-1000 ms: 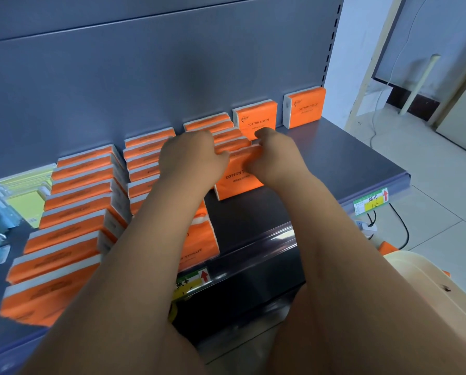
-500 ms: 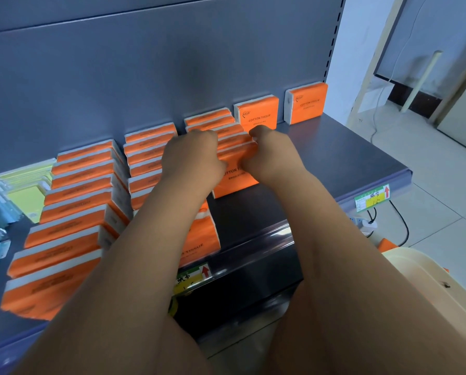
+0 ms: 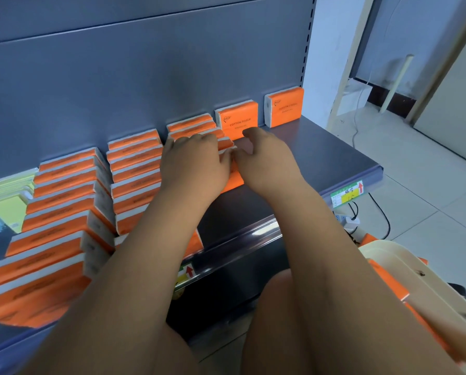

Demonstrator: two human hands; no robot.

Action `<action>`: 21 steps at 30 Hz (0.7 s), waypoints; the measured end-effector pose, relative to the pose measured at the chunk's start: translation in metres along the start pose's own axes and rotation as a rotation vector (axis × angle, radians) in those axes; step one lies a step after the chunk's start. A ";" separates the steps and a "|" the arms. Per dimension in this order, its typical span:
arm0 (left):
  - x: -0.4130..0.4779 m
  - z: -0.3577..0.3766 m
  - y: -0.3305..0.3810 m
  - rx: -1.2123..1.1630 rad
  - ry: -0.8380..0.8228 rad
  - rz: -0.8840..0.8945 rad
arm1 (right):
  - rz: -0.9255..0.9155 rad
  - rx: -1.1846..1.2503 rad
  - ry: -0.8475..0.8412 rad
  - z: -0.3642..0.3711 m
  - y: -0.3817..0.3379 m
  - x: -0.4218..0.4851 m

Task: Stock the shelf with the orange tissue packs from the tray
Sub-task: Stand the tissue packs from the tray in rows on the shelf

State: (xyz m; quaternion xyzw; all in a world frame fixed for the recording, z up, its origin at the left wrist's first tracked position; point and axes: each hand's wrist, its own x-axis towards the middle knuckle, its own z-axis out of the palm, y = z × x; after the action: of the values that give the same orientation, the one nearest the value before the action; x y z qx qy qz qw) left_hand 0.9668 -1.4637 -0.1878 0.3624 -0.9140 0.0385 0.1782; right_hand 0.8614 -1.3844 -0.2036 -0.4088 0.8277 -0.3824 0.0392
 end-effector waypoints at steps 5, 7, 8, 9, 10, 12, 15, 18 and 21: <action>-0.010 -0.001 0.021 -0.051 -0.005 0.054 | 0.065 0.035 0.017 -0.019 0.013 -0.016; -0.016 -0.002 0.033 -0.095 -0.030 0.077 | 0.077 0.025 0.041 -0.032 0.022 -0.027; -0.020 -0.004 0.039 -0.107 -0.050 0.087 | 0.081 0.018 0.059 -0.040 0.029 -0.034; -0.023 -0.004 0.046 -0.115 -0.070 0.099 | 0.085 0.010 0.080 -0.047 0.035 -0.042; -0.026 -0.004 0.054 -0.125 -0.092 0.112 | 0.088 0.001 0.101 -0.055 0.042 -0.051; -0.030 -0.004 0.069 -0.142 -0.143 0.148 | 0.109 -0.013 0.128 -0.069 0.055 -0.068; -0.037 -0.007 0.095 -0.145 -0.205 0.209 | 0.147 -0.012 0.149 -0.088 0.071 -0.090; -0.044 -0.010 0.124 -0.121 -0.218 0.295 | 0.183 -0.004 0.187 -0.108 0.086 -0.106; -0.050 -0.014 0.153 -0.119 -0.239 0.357 | 0.216 -0.025 0.237 -0.128 0.103 -0.122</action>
State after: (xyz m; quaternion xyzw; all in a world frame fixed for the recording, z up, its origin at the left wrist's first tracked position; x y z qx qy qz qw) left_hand 0.9013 -1.3163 -0.1837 0.1859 -0.9789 -0.0277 0.0798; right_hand 0.8270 -1.1828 -0.2116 -0.2700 0.8704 -0.4112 -0.0231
